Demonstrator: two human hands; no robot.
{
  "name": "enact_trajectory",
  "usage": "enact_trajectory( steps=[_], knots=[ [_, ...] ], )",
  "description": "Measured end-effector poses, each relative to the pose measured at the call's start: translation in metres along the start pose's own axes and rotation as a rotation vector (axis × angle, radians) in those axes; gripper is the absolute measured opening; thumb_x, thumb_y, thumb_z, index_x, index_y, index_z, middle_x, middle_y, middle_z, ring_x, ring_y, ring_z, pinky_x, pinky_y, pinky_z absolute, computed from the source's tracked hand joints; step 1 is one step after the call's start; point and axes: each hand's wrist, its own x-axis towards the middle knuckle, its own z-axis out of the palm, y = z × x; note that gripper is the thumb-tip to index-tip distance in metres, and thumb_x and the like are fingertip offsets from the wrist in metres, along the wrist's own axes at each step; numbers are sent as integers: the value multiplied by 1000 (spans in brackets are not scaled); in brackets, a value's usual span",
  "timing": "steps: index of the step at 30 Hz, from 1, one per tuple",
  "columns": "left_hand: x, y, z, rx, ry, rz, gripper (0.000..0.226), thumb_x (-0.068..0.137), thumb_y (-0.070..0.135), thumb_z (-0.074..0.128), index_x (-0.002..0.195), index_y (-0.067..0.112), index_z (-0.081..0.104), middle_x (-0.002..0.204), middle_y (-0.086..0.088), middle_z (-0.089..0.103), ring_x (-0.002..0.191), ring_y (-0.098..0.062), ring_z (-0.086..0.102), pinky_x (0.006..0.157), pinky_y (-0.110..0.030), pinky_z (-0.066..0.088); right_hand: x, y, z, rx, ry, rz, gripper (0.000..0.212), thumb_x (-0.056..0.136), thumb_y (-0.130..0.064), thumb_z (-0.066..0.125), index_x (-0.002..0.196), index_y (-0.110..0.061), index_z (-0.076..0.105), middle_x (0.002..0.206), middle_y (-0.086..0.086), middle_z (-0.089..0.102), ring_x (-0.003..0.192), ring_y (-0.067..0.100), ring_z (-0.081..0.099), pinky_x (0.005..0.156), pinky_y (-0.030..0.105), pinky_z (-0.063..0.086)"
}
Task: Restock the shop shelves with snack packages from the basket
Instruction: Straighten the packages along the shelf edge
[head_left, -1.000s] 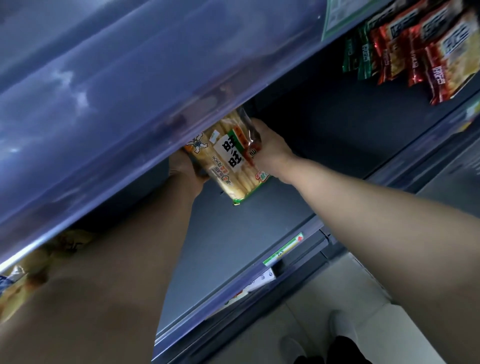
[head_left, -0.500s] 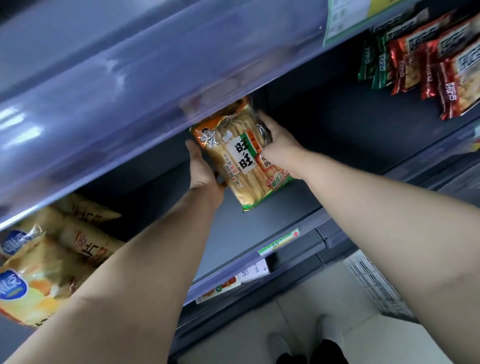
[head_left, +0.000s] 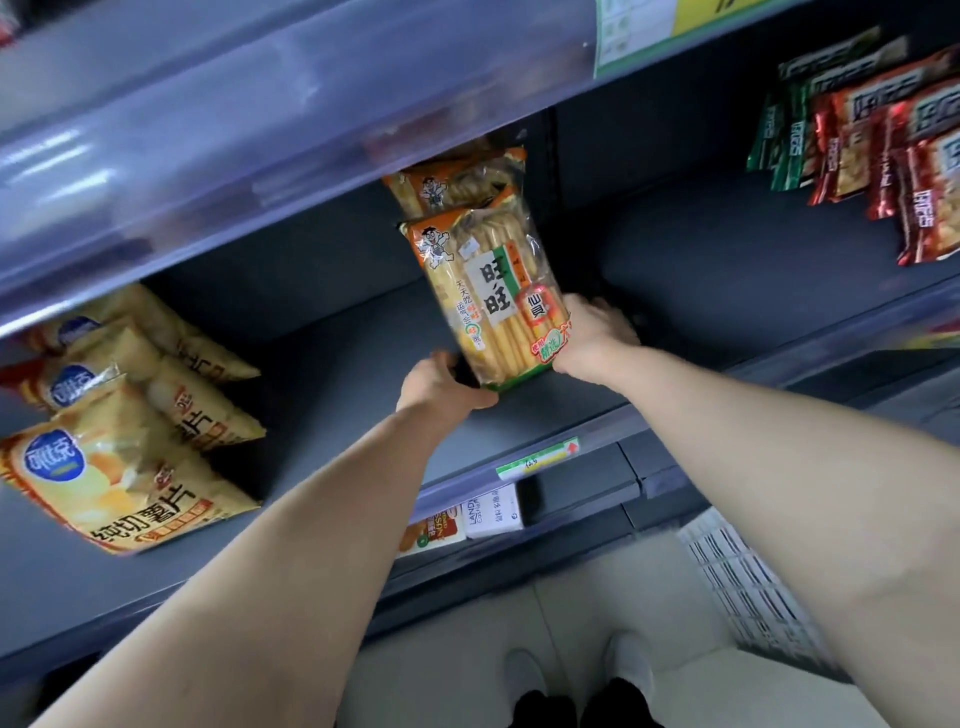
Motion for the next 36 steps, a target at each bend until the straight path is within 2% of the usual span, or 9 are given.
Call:
enact_trajectory(
  steps=[3,9,12,16,20,23,29,33,36],
  knots=[
    [0,6,10,-20,72,45,36,73,22,82,105,17,67,99,-3,72,90,-24,67,76,-34,55,7,6,7,-35,122,-38,40,78,-21,70,115,-24,57,117,4,61,109,30,57,75,31,41],
    [11,20,17,-51,248,1,30,83,18,71,111,13,63,106,-8,69,97,-29,62,70,-28,41,24,-1,13,40,199,-80,52,79,-22,76,125,-25,51,119,4,60,112,28,55,74,32,40],
    [14,18,16,-58,232,-44,36,82,20,75,114,12,60,111,-10,67,102,-28,61,72,-28,42,20,2,14,50,179,-50,71,77,-22,79,136,-21,42,129,6,55,121,29,51,85,36,45],
    [7,15,16,-95,221,-97,66,77,26,82,131,9,49,130,-9,57,118,-27,56,88,-31,46,9,10,9,21,123,-24,84,76,-24,81,145,-19,33,139,7,47,128,29,44,95,38,43],
    [-3,16,14,-105,207,-115,71,78,29,81,135,8,44,135,-9,54,117,-26,56,78,-26,42,1,12,3,-35,103,-39,81,78,-22,80,144,-20,34,140,7,48,128,29,45,94,36,43],
    [-14,19,14,-90,203,-116,68,80,31,78,134,7,45,132,-8,55,105,-23,57,73,-27,40,-5,15,2,-67,102,-42,75,79,-20,78,142,-20,36,140,6,48,128,28,46,93,35,43],
    [-40,16,21,32,155,-42,43,85,32,70,119,9,59,115,-11,64,91,-27,59,58,-29,39,-28,22,9,-156,99,-89,63,83,-25,72,138,-20,42,138,6,49,127,27,45,96,36,41],
    [-70,11,26,152,123,29,40,92,36,57,130,22,58,125,-7,59,116,-29,53,92,-39,50,-53,35,10,-261,68,-161,60,91,-40,62,143,-21,40,152,3,35,141,26,30,107,41,32],
    [-96,4,32,302,99,95,44,94,38,52,137,30,51,131,-7,56,125,-30,45,98,-44,48,-79,50,7,-304,26,-161,64,93,-43,58,148,-21,34,161,2,17,150,24,10,115,45,24]
  ],
)
